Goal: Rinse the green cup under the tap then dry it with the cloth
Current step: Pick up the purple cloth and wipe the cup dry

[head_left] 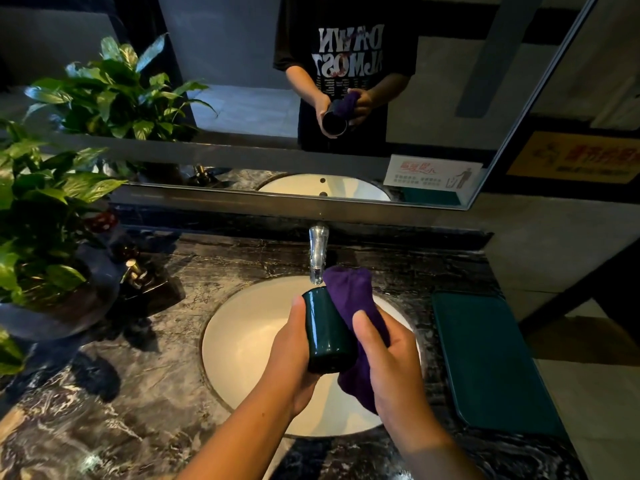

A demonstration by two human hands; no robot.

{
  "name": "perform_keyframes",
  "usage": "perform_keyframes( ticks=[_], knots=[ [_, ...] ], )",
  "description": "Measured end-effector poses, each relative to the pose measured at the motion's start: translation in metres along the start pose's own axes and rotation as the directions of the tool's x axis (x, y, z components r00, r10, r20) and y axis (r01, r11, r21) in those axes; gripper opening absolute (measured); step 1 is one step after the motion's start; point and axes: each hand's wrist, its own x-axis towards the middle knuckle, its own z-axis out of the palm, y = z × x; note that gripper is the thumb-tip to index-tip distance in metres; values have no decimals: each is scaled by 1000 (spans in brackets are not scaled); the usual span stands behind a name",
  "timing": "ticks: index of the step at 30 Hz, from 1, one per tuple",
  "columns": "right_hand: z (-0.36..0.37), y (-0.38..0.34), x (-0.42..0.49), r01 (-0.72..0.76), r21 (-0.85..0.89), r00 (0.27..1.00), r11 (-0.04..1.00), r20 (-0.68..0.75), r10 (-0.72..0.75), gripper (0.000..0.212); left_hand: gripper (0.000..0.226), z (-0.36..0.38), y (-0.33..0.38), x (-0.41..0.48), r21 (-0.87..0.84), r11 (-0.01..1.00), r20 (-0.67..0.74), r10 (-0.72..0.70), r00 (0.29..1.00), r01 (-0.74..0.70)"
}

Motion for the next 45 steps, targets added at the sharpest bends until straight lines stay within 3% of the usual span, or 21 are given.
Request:
perform_keyframes(
  ticks=[3,6,12,15,17,23,25,28,30,32,37,40,45],
  knots=[
    [-3,2,-2,75,-101,991,992,114,-63,38,55,0,4,3,19,1000,5,-11,1000,11],
    [-7,5,-8,169,-226,974,959,187,-128,38,55,-1,2,9,15,1000,-25,-26,999,26],
    [-23,18,-25,80,-128,995,988,68,-72,43,56,-1,-6,14,-25,998,-34,-61,998,60],
    [-21,10,-17,60,-60,997,996,-48,-63,28,56,7,-7,9,62,998,15,-28,1000,27],
    [-20,2,-9,89,-77,995,993,-43,-93,30,59,11,-11,6,109,994,58,-10,998,4],
    [-20,9,-1,251,-425,968,870,131,-215,39,50,8,-8,8,142,989,87,24,996,-36],
    [-22,12,-5,255,-412,966,875,157,-207,37,38,6,-8,11,132,991,102,16,995,-29],
    [-22,10,-16,241,-324,966,915,173,-193,33,57,1,-8,12,56,997,115,-58,992,52],
    [-26,9,-21,137,-197,986,971,120,-115,35,67,-4,-7,14,28,994,140,-108,984,105],
    [-31,8,-23,25,-56,998,998,62,-21,38,63,-10,-5,15,29,992,181,-127,975,124],
    [-28,1,-24,-120,243,992,963,-10,126,22,49,-11,-4,13,-45,980,269,-174,947,193],
    [-23,0,-19,-88,240,992,967,-72,108,17,51,-4,-11,9,-70,980,260,-163,952,187],
    [-14,2,-11,65,-64,997,996,45,-63,32,72,0,-12,8,-109,978,184,-155,971,176]
  ],
)
